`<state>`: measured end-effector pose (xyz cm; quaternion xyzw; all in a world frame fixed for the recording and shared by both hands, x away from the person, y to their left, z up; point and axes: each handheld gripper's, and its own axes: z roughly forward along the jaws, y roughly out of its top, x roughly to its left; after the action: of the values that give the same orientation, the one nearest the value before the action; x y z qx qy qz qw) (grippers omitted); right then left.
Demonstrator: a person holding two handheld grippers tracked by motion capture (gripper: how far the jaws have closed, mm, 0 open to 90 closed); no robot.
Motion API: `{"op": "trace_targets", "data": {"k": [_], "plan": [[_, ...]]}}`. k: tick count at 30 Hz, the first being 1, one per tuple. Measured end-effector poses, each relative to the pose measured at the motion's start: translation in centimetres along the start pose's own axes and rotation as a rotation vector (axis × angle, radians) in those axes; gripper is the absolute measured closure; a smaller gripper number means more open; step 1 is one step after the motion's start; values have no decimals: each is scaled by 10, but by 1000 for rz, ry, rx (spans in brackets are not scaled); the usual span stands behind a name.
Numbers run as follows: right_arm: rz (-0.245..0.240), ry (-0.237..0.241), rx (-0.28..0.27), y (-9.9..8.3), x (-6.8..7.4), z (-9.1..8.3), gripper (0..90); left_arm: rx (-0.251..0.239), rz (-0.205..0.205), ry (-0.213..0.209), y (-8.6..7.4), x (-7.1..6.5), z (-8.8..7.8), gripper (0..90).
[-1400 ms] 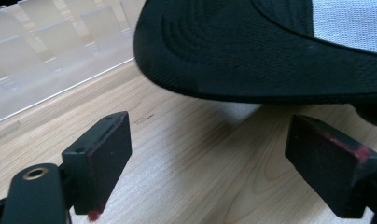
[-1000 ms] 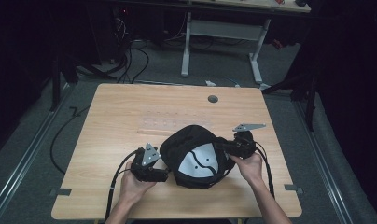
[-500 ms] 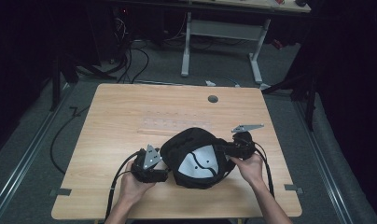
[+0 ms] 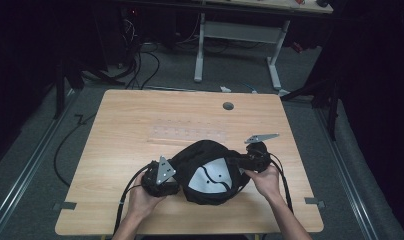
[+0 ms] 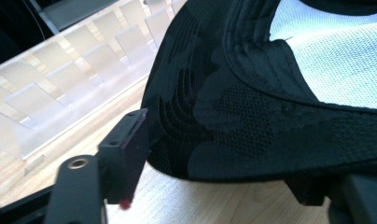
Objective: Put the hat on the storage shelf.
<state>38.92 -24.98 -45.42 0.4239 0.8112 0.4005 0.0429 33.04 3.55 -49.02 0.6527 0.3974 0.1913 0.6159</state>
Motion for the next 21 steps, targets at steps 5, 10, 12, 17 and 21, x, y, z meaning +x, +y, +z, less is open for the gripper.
{"op": "trace_targets", "data": {"k": [5,10,12,17,21], "plan": [[-9,23,-8,0,3,1,812,-8,35,-5,6,-3,-3,522],[-8,41,-14,0,5,2,797,-10,64,4,11,-3,-6,646],[-8,49,-14,0,6,4,791,-16,60,5,14,-2,-8,678],[-7,62,-20,1,7,6,778,-8,68,-10,16,0,-12,710],[-7,67,-23,2,8,7,759,-8,83,-24,18,0,-14,731]]}}
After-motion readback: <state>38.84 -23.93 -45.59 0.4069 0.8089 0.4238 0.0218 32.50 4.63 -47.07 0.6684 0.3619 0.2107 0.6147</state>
